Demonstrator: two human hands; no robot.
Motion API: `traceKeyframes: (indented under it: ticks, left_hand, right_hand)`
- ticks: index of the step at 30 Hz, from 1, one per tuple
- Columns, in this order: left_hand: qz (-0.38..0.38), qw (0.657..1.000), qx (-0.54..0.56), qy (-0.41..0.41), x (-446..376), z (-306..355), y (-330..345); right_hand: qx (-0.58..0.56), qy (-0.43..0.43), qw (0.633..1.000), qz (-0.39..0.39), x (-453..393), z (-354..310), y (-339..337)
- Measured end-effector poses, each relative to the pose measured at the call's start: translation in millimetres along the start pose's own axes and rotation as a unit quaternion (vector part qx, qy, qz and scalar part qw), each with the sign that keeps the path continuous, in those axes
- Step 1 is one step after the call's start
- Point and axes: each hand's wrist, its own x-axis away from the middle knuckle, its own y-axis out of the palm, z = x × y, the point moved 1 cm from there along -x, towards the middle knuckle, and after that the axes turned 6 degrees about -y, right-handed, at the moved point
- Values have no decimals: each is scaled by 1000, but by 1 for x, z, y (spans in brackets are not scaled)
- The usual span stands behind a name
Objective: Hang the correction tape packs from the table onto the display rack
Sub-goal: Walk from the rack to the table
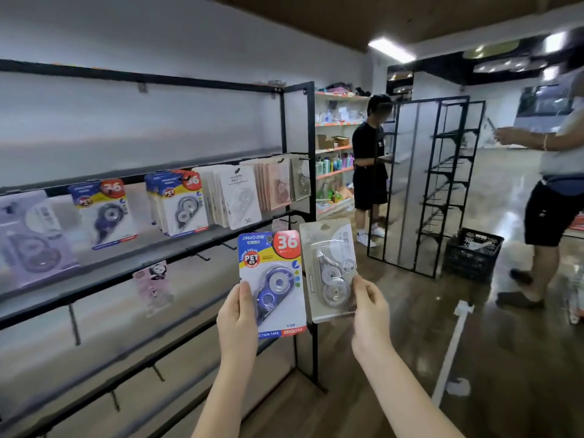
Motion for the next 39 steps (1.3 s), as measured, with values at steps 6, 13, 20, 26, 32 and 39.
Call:
traceKeyframes:
  ticks: [6,13,20,26,32,39]
  left_hand:
    - [30,999,17,-8,-51,-19,94]
    - [42,999,16,-6,-111,-57,161]
    - [49,998,-4,25,-184,-83,205]
    - [63,997,23,30,-262,-106,228]
    - [72,997,25,9,-309,-123,248]
    - [86,995,34,23,-318,-122,267]
  right_hand:
    - [20,-13,999,-25,-115,6,-1]
    - [4,12,999,-40,-221,31,17]
    - [-43,13,998,-54,-313,51,70]
    - [-68,1,996,-61,-396,63,134]
    - [-48,-29,996,-75,-451,82,178]
    - [-35,-36,996,-77,-484,115,188]
